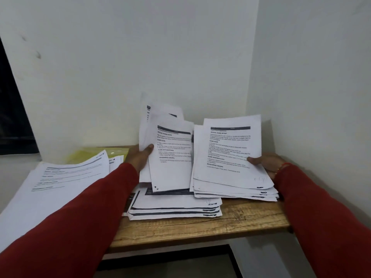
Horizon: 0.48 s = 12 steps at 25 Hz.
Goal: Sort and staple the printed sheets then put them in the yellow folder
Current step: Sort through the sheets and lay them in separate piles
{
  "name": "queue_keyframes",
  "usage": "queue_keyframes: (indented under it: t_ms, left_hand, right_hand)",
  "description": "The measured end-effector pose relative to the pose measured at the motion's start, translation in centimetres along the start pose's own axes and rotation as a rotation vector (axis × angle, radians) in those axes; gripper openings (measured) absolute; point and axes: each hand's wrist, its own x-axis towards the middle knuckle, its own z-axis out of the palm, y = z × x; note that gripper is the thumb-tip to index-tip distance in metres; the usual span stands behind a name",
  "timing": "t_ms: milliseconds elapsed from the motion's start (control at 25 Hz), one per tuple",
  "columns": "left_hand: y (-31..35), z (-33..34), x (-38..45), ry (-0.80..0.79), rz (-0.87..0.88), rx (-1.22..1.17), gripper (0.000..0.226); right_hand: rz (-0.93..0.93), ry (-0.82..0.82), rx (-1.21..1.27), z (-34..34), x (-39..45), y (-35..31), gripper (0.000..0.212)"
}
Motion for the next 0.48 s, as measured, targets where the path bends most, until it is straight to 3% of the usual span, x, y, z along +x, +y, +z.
queue_keyframes:
  t_ms: [160,320,480]
  left_hand:
    - [1.8,-3.7,0.8,0.062,-0.01,0.045,0.038]
    - [1.6,-8.7,0.6,0.17,-0.046,0.037,0.036]
    - [-0.6,-13.0,-0.5,0.259,-0.117,-0.053,0.038]
  right_hand:
    - [-0.042,-0.138,0.031,3.0,-0.2,0.3,0.045]
    - [-0.117,-0.161,0.014,5.7,-0.4,0.0,0.044]
    - [-0.005,-0.181,0.047,8.5,0.7,0.7,0.037]
